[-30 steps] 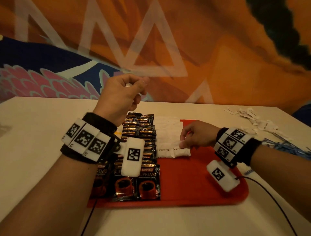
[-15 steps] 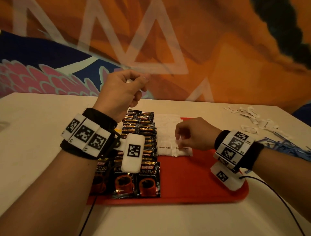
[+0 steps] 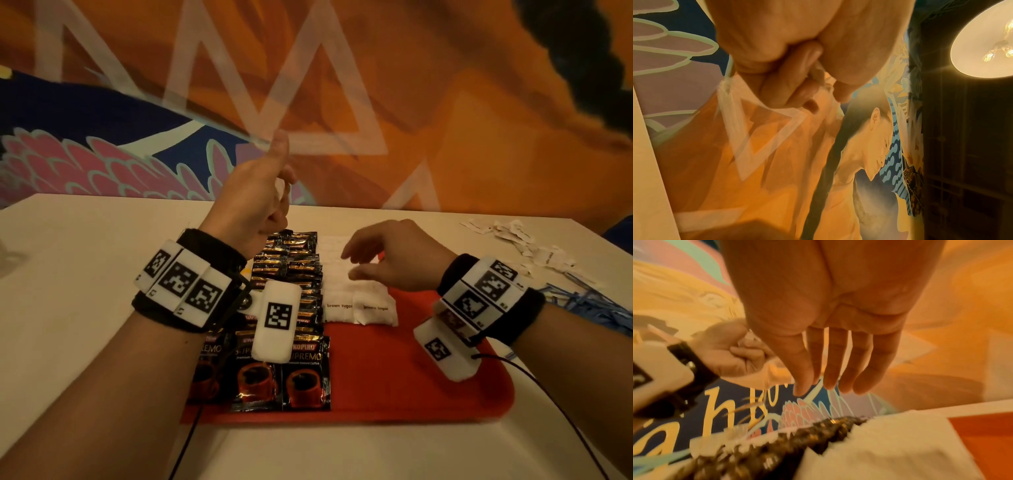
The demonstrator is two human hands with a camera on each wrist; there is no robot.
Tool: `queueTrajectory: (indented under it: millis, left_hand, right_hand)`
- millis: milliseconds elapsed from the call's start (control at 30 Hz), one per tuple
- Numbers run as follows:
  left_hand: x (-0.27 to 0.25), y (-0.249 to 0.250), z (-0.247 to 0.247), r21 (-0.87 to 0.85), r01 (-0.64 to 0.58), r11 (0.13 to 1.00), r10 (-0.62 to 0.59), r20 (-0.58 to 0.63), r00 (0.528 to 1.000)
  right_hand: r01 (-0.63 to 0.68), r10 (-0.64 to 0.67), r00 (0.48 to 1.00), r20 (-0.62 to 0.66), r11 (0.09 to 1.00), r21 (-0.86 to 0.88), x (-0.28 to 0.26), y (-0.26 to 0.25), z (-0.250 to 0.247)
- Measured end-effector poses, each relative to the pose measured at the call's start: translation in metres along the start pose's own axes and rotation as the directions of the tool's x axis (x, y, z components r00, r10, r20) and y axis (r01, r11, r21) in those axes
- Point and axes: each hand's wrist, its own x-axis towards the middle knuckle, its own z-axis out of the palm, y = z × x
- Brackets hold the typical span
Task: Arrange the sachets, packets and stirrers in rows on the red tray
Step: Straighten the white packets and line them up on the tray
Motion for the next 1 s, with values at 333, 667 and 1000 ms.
queueTrajectory:
  millis: [333, 667, 1000]
  left_hand:
    - [-0.007, -0.003, 0.011, 0.118, -0.006, 0.993, 0.002, 0.033, 0.999]
    - [0.000, -0.008, 0.008, 0.243, -0.134, 0.961, 0.101, 0.146, 0.984]
    - [0.004, -0.011, 0.003, 0.094, -0.337, 0.937, 0.343, -0.064, 0.937]
  right_hand:
    - [0.257, -0.079, 0.922, -0.379, 0.856, 0.448, 0.025, -0.060, -0.001]
    - [0.255, 0.038, 0.909, -0.415, 0.736, 0.627, 0.033, -0.047, 0.003]
    - [0.331, 0.215, 0.822, -0.527, 0.573, 0.750, 0.030, -0.037, -0.005]
